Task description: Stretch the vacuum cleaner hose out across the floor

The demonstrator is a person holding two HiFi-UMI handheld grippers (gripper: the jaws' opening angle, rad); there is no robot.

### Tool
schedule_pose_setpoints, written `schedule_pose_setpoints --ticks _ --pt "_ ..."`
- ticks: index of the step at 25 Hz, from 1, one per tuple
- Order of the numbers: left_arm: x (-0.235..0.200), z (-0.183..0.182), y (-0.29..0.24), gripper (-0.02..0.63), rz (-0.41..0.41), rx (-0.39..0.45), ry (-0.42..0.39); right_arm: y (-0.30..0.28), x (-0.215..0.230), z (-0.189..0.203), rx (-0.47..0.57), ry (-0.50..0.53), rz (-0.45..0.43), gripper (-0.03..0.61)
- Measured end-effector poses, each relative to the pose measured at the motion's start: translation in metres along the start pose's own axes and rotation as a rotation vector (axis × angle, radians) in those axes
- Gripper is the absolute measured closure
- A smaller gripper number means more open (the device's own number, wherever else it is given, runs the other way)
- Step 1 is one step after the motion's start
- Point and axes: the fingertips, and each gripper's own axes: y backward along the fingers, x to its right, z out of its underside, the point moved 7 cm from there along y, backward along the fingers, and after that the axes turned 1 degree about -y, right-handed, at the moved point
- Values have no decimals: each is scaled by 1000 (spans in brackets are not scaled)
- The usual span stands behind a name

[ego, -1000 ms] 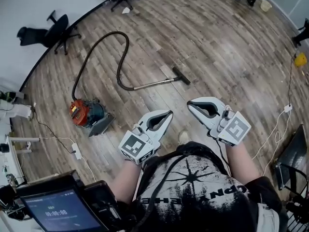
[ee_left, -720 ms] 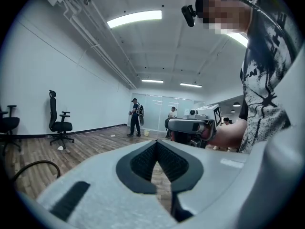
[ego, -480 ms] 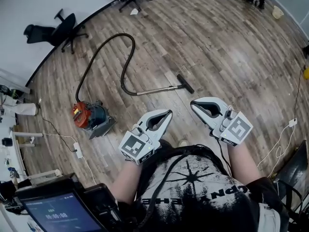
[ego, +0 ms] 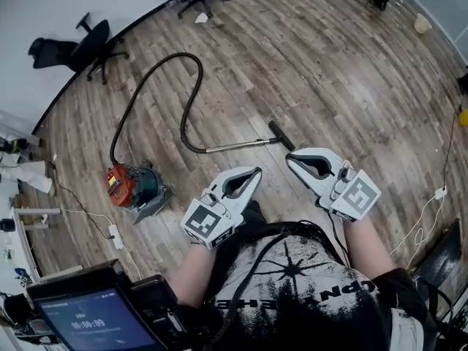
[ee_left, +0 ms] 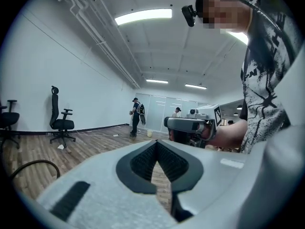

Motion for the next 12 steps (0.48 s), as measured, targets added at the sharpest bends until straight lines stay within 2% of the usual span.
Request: schedule_pose_setpoints --ticks 8,12 --pt "-112 -38 -8 612 53 14 -61 -82 56 -17 -6 11 55 571" --pt "-166 -42 -4 612 54 20 -54 -125 76 -15 -25 19 58 571"
